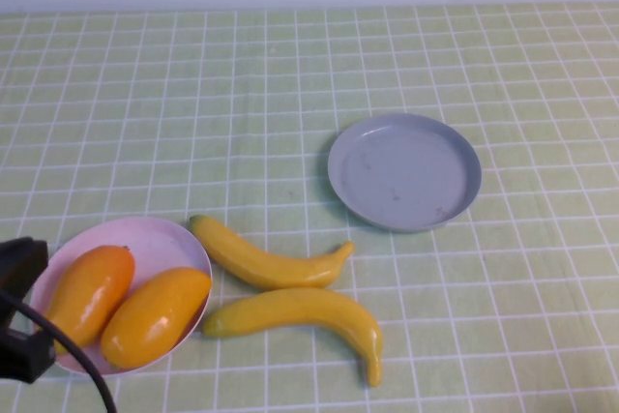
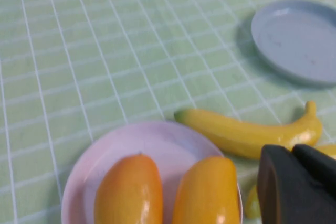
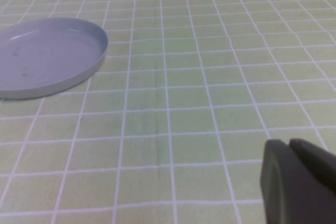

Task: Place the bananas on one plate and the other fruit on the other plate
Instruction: Put another type of fruit in the right plate

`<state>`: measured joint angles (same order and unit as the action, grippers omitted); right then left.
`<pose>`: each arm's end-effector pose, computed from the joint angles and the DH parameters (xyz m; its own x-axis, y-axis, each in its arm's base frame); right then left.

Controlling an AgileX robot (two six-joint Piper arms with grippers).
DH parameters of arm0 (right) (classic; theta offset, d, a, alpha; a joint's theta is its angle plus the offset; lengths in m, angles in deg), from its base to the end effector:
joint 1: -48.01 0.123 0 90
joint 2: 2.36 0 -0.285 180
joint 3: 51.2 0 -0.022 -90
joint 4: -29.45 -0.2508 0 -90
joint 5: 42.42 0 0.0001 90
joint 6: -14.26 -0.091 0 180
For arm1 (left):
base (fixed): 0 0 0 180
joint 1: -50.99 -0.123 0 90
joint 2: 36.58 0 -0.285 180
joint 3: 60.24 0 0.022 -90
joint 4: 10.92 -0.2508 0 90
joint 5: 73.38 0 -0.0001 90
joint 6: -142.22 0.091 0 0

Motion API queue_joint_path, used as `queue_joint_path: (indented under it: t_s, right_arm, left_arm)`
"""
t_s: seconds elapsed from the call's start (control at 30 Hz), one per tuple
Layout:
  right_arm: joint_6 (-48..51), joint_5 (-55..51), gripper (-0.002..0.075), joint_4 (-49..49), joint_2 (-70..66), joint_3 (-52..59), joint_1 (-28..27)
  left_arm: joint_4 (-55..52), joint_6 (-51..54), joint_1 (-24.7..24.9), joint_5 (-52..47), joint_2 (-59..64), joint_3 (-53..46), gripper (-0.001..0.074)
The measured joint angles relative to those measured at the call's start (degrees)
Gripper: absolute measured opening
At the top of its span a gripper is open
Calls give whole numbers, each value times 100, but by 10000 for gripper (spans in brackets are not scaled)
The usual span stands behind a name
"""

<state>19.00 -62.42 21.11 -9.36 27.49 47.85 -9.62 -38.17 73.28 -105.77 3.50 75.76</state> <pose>0.0531 0.0044 0.1741 -0.2692 0.0548 -0.9615 -0.0305 0.9974 0.0654 0.1019 -0.0430 0.3136 -0.4223 0.1451 -0.8948 0.3785 0.9252 -0.0287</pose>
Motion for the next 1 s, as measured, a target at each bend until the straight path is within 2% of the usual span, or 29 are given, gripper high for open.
queue_joint_path:
  t_s: [0.23,0.37,0.47,0.6,0.73,1.0]
  right_arm:
    - [0,0,-15,0,0,0,0]
    - [0,0,-15,0,0,0,0]
    - [0,0,-16,0,0,0,0]
    - [0,0,-16,0,0,0,0]
    - [0,0,-15,0,0,0,0]
    - [0,0,-16,0,0,0,0]
  left_arm:
    - [80,526,-134,2375,-613,-1200,3]
    - [142,616,-741,3449,-1475,-2199,2]
    - [163,499,-1190,3841,-2034,-2759,2]
    - [124,440,-1611,3885,-2669,-3247,2]
    - [54,440,-1713,3551,-3184,-3451,2]
    - [54,334,-1726,1802,-3283,-3460,2]
